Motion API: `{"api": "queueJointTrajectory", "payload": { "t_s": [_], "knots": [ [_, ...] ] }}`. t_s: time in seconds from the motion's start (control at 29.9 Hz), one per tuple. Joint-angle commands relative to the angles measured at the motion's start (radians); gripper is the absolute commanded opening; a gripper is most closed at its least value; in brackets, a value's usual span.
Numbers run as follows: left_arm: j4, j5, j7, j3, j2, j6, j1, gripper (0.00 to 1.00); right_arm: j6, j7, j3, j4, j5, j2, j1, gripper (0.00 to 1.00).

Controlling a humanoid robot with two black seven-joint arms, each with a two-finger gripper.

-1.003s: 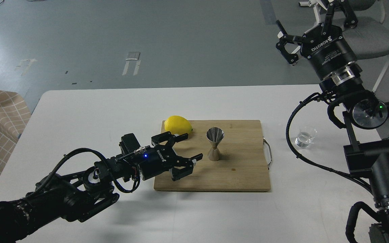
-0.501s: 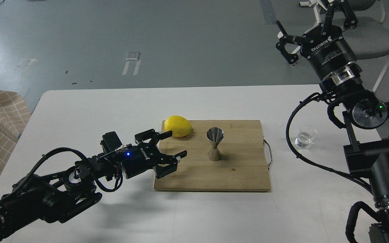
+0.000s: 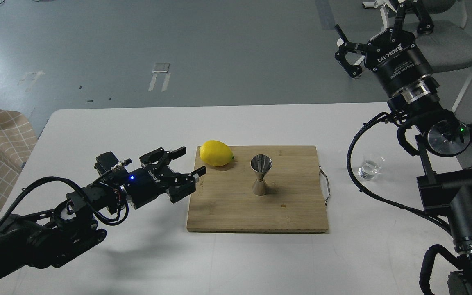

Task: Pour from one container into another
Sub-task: 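Open the left gripper and withdraw it from the jigger, then raise the left arm and move the right gripper toward the glass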

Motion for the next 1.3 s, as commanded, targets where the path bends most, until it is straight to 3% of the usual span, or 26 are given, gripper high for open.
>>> {"api": "queueJointTrajectory", "payload": {
  "t_s": [0.0, 0.17, 0.37, 0.47, 0.6, 0.8, 0.9, 1.27],
  "knots": [
    [0.001, -0.100, 0.000, -0.003, 0.019, 0.000, -0.015, 0.87, 0.000, 0.000, 0.000, 0.001, 0.000, 0.000, -0.002, 1.00],
    [0.001, -0.312, 0.000, -0.018, 0.048, 0.000, -0.079, 0.88, 0.000, 0.000, 0.000, 0.001, 0.000, 0.000, -0.004, 1.00],
    [0.001, -0.543, 0.000, -0.150, 0.051, 0.000, -0.132, 0.91, 0.000, 0.000, 0.000, 0.003, 0.000, 0.000, -0.007, 1.00],
    [0.001, -0.632, 0.000, -0.254, 0.043, -0.139, -0.136, 0.91, 0.000, 0.000, 0.000, 0.003, 0.000, 0.000, -0.010, 1.00],
    [0.001, -0.825, 0.000, -0.443, 0.039, -0.468, -0.135, 0.96, 0.000, 0.000, 0.000, 0.001, 0.000, 0.000, -0.012, 1.00],
    [0.018, -1.151, 0.000, -0.603, 0.036, -0.870, -0.124, 0.98, 0.000, 0.000, 0.000, 0.003, 0.000, 0.000, -0.012, 1.00],
    [0.018, -1.214, 0.000, -0.607, 0.014, -0.926, -0.122, 0.98, 0.000, 0.000, 0.000, 0.001, 0.000, 0.000, -0.013, 1.00],
    [0.072, -1.433, 0.000, -0.617, -0.136, -0.975, -0.098, 0.98, 0.000, 0.000, -0.002, -0.003, 0.000, 0.000, -0.018, 1.00]
  ]
}}
